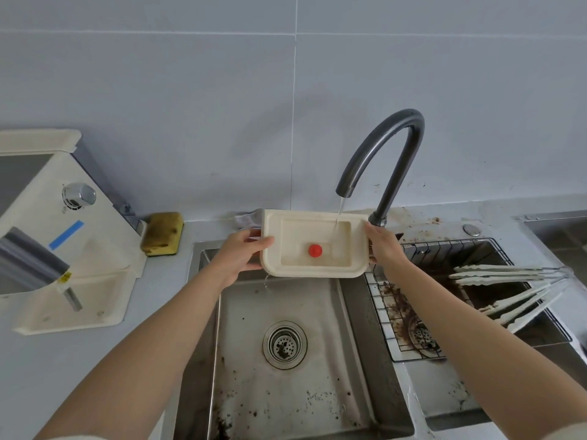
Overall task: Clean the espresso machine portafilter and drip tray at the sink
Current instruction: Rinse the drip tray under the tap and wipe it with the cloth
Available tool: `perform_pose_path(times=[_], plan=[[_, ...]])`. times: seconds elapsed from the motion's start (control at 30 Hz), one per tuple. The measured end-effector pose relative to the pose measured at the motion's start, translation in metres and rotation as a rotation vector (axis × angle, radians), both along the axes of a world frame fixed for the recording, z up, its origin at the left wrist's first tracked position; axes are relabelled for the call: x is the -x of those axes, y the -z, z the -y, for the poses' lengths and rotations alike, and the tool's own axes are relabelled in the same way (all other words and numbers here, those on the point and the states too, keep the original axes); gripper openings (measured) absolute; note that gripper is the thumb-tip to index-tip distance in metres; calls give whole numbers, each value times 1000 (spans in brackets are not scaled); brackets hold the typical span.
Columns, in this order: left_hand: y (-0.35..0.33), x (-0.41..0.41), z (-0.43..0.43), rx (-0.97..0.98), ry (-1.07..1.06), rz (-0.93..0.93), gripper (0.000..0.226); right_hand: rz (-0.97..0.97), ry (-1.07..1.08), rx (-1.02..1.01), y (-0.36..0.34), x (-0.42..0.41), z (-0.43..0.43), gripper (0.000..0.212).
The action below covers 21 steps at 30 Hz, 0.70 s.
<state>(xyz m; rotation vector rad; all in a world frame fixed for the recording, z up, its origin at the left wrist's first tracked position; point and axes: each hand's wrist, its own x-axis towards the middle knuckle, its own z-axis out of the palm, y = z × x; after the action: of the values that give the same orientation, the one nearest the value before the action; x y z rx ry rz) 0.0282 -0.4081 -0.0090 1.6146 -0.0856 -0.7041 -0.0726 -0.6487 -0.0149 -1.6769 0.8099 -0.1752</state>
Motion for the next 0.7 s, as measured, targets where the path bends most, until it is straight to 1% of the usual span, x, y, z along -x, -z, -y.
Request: perform_pose_path(times=[0.07, 0.27, 0.53, 0.7], plan=[[-3, -3, -10, -19, -7, 30, 22, 11, -28, -41, 1, -4, -6, 28], [-9, -7, -27, -59, -48, 93, 36, 39, -61, -83, -2, -17, -17, 28], [-17, -7, -35, -55, -92, 90, 41, 2, -61, -71, -3, -30, -22, 34], [-22, -7, -37, -35, -86, 110, 39, -50, -44, -63, -1, -36, -25, 34]])
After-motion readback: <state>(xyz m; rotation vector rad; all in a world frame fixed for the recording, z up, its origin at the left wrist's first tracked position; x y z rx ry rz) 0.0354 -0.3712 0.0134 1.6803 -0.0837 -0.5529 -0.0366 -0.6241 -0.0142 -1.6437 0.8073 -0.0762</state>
